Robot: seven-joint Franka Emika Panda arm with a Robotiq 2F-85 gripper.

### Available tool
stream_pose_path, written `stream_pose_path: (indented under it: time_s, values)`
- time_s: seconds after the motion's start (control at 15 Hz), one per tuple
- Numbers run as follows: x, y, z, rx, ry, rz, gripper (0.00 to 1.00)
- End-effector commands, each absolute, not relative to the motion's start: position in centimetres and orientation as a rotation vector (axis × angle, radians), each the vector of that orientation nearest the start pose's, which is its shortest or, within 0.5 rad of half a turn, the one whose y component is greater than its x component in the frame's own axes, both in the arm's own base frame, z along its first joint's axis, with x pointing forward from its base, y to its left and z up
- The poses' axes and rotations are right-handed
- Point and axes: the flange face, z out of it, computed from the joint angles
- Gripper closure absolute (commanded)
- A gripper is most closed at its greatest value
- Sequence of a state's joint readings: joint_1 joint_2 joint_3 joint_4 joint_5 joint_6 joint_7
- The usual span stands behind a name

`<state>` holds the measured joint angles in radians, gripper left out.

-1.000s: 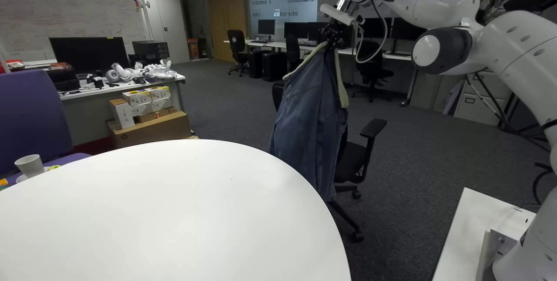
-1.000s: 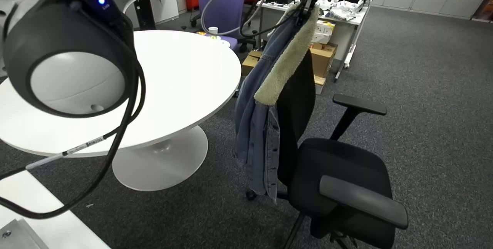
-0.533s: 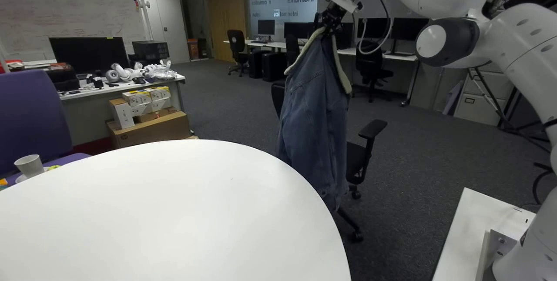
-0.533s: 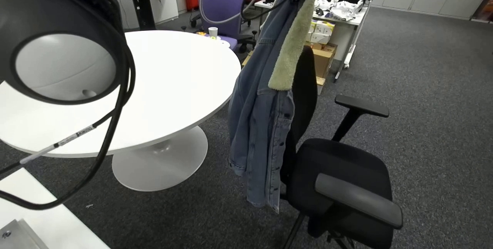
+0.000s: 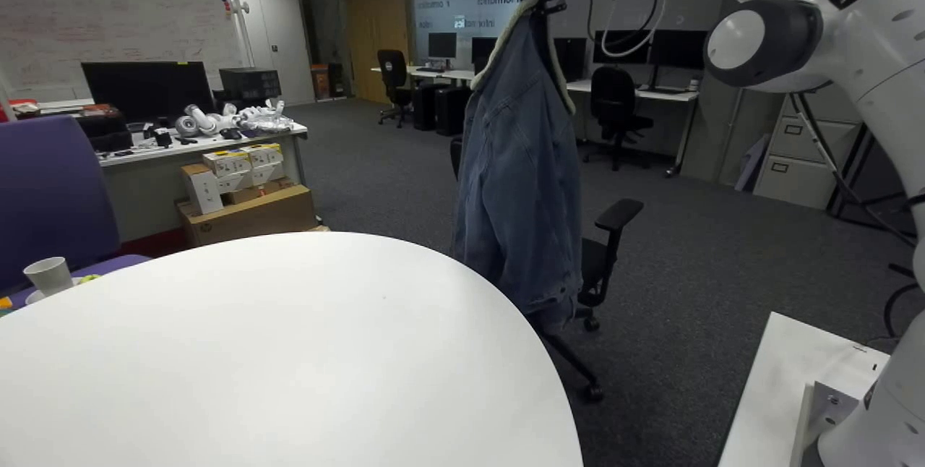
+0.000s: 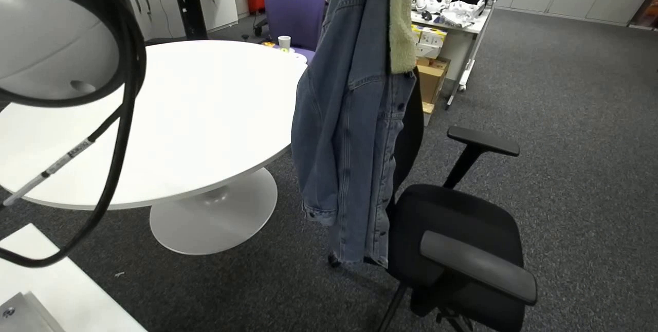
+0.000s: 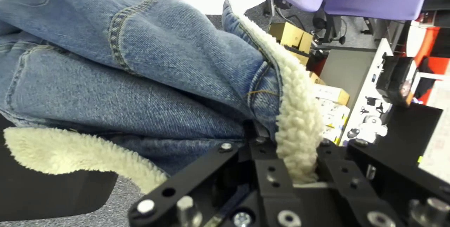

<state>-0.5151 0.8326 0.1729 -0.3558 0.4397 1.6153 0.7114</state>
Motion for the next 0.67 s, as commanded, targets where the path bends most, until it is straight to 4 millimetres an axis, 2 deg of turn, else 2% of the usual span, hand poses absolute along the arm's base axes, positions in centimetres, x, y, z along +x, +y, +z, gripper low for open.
stream_pose_path:
  time_s: [0.0, 0.33, 0.47, 0.6]
  values:
    - [64.0, -27.5, 73.8, -2.043, 1.136, -0.554, 0.97]
    - [60.8, -27.7, 78.9, -1.944, 1.089, -0.622, 0.97]
    - [59.2, -28.4, 80.5, -1.907, 1.089, -0.637, 0.97]
    - [57.6, -27.9, 81.3, -1.955, 1.042, -0.585, 0.97]
